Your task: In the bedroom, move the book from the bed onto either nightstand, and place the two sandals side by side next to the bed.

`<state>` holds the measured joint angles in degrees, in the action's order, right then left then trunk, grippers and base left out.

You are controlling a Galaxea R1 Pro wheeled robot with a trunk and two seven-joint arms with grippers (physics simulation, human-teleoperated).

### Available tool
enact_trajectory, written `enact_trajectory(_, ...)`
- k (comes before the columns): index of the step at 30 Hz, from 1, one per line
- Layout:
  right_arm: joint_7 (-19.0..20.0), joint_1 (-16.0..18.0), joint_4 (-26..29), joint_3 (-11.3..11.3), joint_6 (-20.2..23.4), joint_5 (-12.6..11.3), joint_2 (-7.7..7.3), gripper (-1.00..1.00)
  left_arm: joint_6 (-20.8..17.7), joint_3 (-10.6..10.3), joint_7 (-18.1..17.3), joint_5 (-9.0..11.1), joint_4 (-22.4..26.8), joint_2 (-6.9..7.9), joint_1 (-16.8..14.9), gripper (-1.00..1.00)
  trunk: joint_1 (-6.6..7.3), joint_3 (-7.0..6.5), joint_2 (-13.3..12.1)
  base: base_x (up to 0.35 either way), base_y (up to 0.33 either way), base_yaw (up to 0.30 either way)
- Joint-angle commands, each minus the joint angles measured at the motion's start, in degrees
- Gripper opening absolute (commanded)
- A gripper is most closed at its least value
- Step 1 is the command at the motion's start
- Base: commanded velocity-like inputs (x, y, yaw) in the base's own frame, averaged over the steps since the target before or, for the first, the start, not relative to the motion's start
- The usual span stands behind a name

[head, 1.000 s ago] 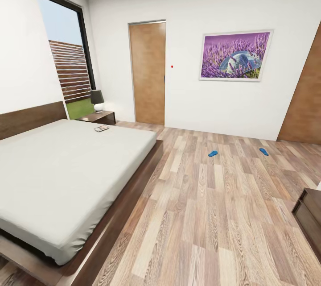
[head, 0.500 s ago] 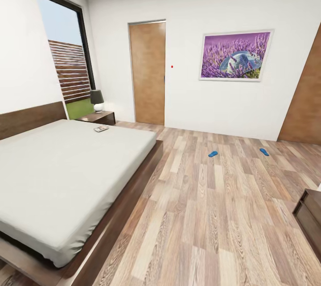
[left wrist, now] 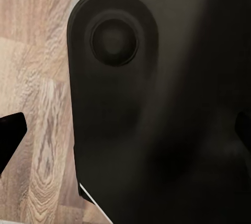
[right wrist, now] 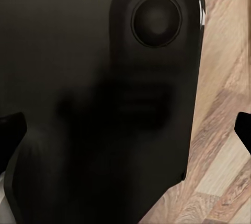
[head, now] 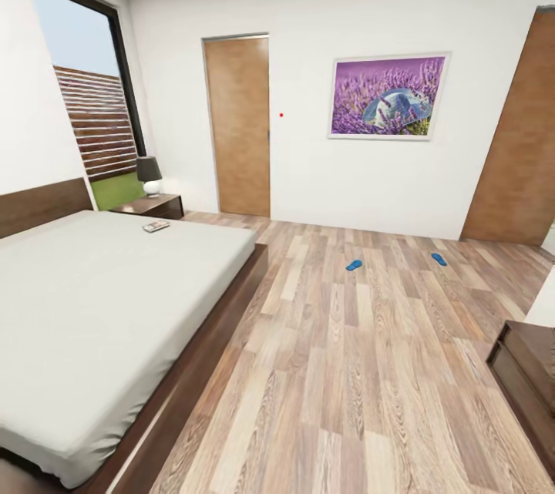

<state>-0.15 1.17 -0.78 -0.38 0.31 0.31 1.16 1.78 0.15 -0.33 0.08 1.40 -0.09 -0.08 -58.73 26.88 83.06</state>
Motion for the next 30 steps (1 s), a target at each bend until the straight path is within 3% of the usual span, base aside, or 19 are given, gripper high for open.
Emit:
enact_trajectory(1, 0.0, 0.1, -0.1, 0.0, 0.0, 0.0, 0.0, 1.0, 0.1, 0.0, 0.0, 0.0, 0.0, 0.0, 0.0, 1.0, 0.0, 0.05, 0.0, 0.088, -0.074, -0.124)
enact_trajectory(30, 0.0, 0.1, -0.1, 0.0, 0.1, 0.0, -0.02, 1.0, 0.2, 0.0, 0.0, 0.0, 0.1, 0.06, 0.0, 1.0, 0.0, 0.05, 0.0, 0.088, -0.037, -0.096)
